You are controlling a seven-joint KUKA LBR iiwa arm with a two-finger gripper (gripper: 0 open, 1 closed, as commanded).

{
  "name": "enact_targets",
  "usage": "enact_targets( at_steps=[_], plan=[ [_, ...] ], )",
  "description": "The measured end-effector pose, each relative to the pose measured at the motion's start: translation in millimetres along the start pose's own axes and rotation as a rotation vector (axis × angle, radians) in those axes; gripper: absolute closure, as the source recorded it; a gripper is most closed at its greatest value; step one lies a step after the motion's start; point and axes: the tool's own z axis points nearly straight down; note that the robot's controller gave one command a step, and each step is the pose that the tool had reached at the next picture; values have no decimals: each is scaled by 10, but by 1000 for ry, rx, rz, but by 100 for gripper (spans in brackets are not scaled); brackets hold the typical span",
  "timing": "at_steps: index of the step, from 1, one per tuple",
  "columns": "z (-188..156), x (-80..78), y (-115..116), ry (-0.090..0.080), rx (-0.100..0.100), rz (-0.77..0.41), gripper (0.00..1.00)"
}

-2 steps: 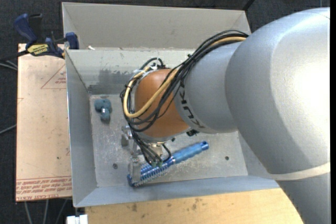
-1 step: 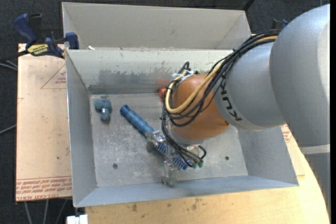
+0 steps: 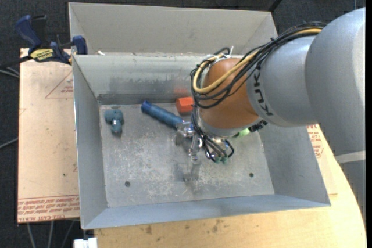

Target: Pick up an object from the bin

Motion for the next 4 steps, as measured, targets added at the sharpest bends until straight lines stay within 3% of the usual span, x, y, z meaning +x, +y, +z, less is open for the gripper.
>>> enact_targets(
  at_steps=[1, 2, 3, 4],
  plan=[
    [-2, 5, 8, 2, -1, 1, 100],
    [-402, -26, 365, -2, -3, -24, 100],
    [-377, -17, 339, 2, -1, -19, 0],
    [-587, -570, -42, -5, 0, 63, 0]
  ],
)
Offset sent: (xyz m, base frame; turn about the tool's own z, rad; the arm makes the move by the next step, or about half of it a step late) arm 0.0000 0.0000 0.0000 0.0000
